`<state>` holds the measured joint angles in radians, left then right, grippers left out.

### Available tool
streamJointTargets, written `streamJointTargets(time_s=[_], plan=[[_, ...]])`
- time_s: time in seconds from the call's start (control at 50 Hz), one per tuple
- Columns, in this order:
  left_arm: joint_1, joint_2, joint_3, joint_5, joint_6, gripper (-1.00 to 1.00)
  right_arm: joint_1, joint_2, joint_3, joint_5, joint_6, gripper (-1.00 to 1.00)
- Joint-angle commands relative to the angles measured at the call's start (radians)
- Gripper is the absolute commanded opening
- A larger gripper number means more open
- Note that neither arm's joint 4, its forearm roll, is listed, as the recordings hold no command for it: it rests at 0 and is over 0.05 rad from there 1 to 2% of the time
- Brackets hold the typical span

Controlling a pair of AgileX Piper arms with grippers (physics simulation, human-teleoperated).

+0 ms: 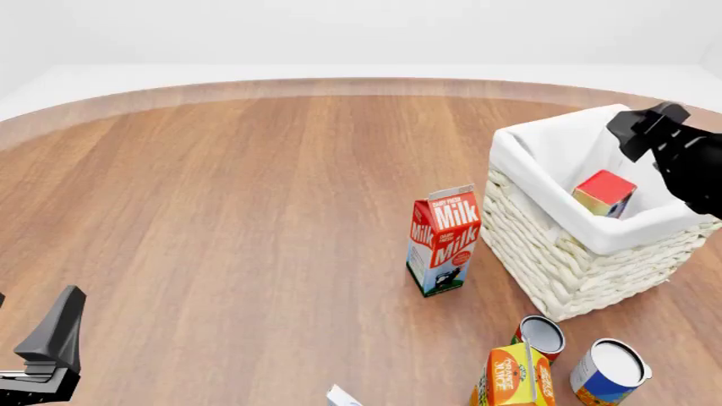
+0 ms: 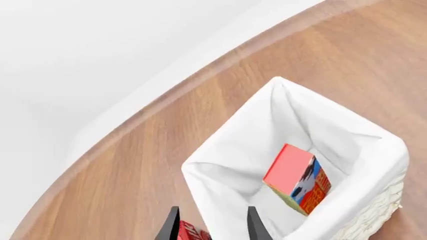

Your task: Pick up the cream cheese box and the butter, and put them in the basket.

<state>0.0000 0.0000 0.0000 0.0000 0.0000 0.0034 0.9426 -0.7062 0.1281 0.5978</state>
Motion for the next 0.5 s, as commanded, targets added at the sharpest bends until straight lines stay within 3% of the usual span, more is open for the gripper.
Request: streamJointTargets(time_s=[0.02, 0.36, 0.5], plan=[[0.000, 0.000, 0.000, 0.000, 0.000, 1.00, 0.111, -0.071, -0.052, 0.087, -0.028, 1.00], [0.000, 0.000, 0.000, 0.000, 0.000, 1.00, 0.267, -0.177, -0.207, 0.299, -0.103, 1.00], [0.000, 0.000, 0.000, 0.000, 0.000, 1.00, 0.303, -0.191, -0.223, 0.332, -0.115, 1.00]])
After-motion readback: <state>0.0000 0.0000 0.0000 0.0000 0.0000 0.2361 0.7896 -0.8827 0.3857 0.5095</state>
